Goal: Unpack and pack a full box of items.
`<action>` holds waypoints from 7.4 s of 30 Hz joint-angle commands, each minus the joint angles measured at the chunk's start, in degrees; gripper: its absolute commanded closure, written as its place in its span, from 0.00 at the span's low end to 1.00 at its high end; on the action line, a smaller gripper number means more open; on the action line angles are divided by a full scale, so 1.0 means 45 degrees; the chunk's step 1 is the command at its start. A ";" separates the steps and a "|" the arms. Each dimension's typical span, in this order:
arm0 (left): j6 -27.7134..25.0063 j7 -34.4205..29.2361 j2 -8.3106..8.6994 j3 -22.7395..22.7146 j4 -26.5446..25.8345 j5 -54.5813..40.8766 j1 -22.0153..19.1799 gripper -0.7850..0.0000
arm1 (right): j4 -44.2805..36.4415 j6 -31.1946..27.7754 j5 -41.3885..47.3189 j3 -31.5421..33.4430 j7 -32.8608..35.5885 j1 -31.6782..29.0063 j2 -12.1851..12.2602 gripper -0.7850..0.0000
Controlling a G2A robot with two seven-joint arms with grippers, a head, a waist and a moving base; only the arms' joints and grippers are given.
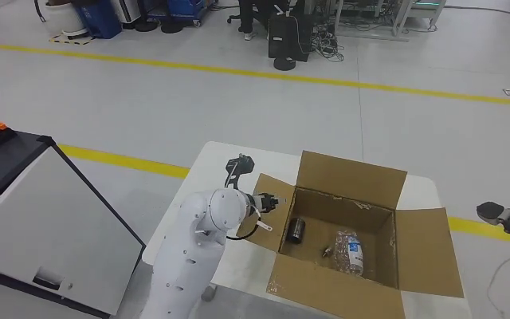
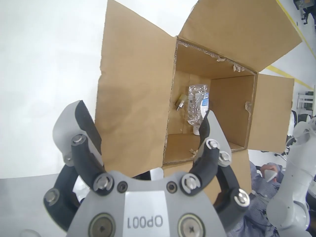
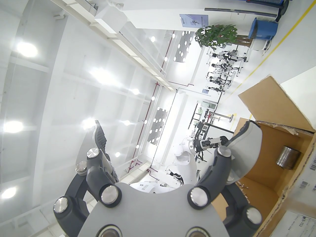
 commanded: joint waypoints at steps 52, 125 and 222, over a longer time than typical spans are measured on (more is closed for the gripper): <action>0.0266 0.1254 -0.0230 0.2597 0.0005 -0.5520 -0.1410 0.00 | 0.0000 0.0000 0.0000 0.0000 0.0000 0.0000 0.0000 0.00; 0.1300 0.3353 0.1032 -0.1351 -0.3799 -0.5066 0.1429 0.00 | 0.4509 0.3559 -0.3188 -0.1709 -0.1095 0.1560 0.0121 0.00; 0.1300 0.3353 0.1032 -0.1351 -0.3799 -0.5066 0.1429 0.00 | -0.0980 0.5647 -0.1152 -0.2902 -0.1188 -0.0829 -0.0421 0.00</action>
